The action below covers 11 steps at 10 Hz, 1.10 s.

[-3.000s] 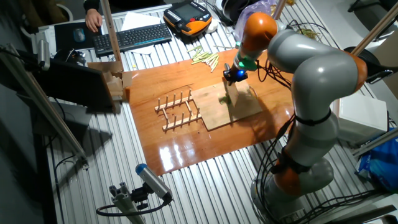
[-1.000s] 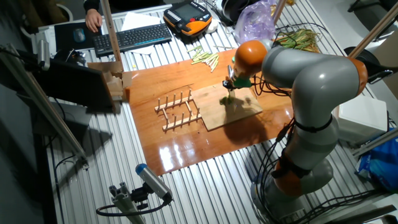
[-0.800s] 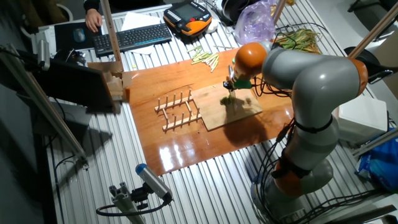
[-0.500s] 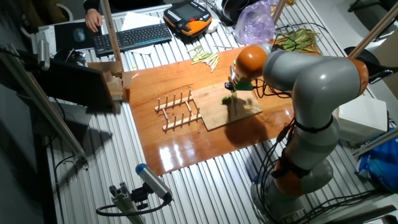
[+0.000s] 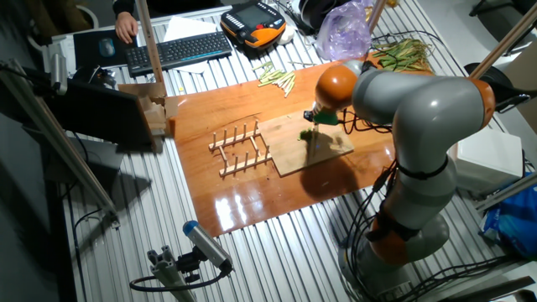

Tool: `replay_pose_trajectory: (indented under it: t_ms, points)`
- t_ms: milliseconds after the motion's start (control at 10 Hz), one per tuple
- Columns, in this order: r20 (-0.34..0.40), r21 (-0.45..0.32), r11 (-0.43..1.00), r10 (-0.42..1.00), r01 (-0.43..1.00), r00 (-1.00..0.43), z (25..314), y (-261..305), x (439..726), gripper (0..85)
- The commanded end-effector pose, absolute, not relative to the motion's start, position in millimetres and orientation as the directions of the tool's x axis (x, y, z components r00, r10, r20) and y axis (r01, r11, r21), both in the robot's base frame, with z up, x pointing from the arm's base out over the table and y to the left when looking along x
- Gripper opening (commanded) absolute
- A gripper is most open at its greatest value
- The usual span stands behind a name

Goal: Chop the green garlic

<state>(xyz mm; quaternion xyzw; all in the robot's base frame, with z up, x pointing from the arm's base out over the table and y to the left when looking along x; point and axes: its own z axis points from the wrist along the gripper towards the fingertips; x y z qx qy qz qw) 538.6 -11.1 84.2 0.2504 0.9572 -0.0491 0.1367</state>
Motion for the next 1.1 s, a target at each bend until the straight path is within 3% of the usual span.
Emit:
replay_pose_trajectory:
  t_ms: [0, 1000]
  points:
    - [-0.292, -0.023, 0.866, 0.472, 0.500, -0.832, 83.8, -11.4, 538.5, 0.0]
    - [-0.355, -0.016, 0.747, 0.617, 0.664, -0.702, 79.3, -7.6, 542.6, 0.0]
